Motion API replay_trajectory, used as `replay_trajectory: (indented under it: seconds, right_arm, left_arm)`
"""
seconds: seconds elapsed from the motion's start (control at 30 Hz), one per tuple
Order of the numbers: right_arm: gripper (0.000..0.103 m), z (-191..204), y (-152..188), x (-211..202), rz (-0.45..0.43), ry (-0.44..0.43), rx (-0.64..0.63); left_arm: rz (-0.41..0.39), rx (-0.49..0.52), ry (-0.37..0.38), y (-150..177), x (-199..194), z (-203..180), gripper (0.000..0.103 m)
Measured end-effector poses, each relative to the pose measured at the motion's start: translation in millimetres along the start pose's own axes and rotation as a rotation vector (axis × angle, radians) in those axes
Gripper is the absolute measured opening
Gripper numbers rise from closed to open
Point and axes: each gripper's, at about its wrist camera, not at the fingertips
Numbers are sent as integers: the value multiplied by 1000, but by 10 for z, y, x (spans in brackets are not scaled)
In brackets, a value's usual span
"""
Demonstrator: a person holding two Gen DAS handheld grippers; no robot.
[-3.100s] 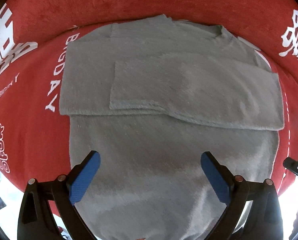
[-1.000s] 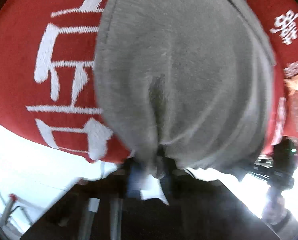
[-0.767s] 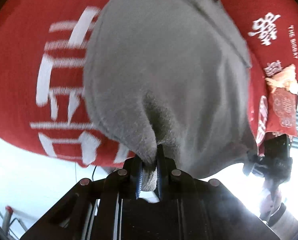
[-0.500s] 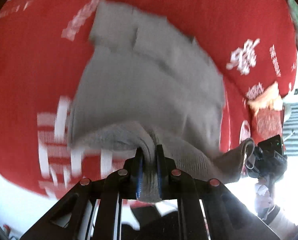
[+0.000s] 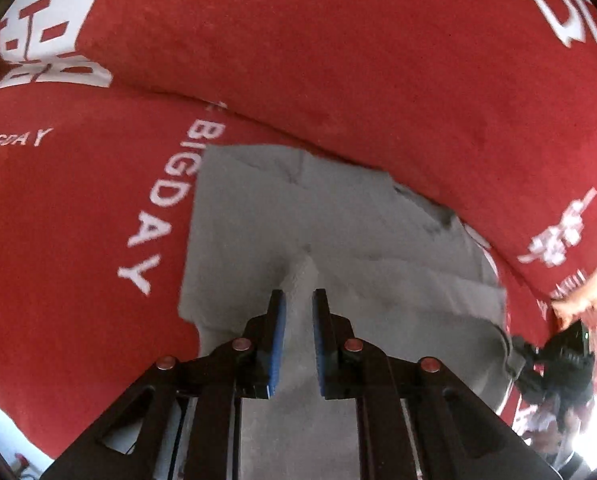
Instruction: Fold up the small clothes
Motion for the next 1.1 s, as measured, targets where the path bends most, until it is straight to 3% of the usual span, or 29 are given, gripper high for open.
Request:
replay_trajectory:
  seconds: [0.03, 0.07, 0.13, 0.2, 0.23, 0.27, 0.4, 0.6, 0.8, 0.83, 0.9, 0.93, 0.97, 1.03, 1.07, 1.1]
  right_arm:
    - [11, -33, -42, 8, 5, 5, 12]
    - [11, -51, -82, 19, 8, 14, 24]
    - [17, -76, -174, 38, 24, 48, 40]
    - [41, -37, -225, 22, 18, 104, 9]
    - [61, 6, -242, 2, 9, 135, -18]
    - [63, 50, -253, -25, 0, 158, -46]
    - [63, 254, -260, -98, -29, 266, -187]
    - [63, 342, -280, 114, -32, 478, -367]
    - [63, 265, -235, 364, -50, 572, -439]
    - [63, 275, -220, 381, -65, 578, -450]
    - [62, 295, -172, 409, -89, 605, -463]
    - [56, 306, -139, 417, -100, 619, -469]
    - [34, 314, -103, 444, -107, 637, -480]
    - [8, 317, -19, 459, -129, 703, -512]
    - [8, 329, 38, 446, -141, 707, -519]
    - [8, 356, 89, 436, -155, 714, -528]
  left_arm:
    - [6, -3, -13, -31, 23, 12, 63]
    - [6, -1, -36, -58, 27, 16, 81]
    - [-17, 36, -62, -68, -4, -28, 81]
    - [21, 90, -65, -75, 37, -117, 81]
    - [38, 112, -72, -62, 68, -166, 81]
    - [61, 139, -80, -47, 101, -227, 81]
    - [136, 218, -96, 13, 264, -381, 81]
    - [193, 193, -90, 25, 529, -316, 81]
    - [240, 195, -40, 106, 681, -215, 81]
    - [240, 196, -30, 116, 694, -204, 80]
    - [230, 207, -15, 132, 694, -210, 63]
    - [229, 221, -3, 143, 695, -225, 47]
    - [227, 226, 4, 146, 690, -234, 31]
    - [214, 255, 6, 141, 652, -281, 16]
    - [207, 283, -7, 145, 614, -314, 7]
    - [201, 299, -2, 158, 555, -336, 7]
Point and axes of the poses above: each gripper's, at about its wrist camera, not at the fingertips, and x roughly the way its jaws point, z to its left, y to its underside, and after that the axes turned 13 degrees about x, right-handed
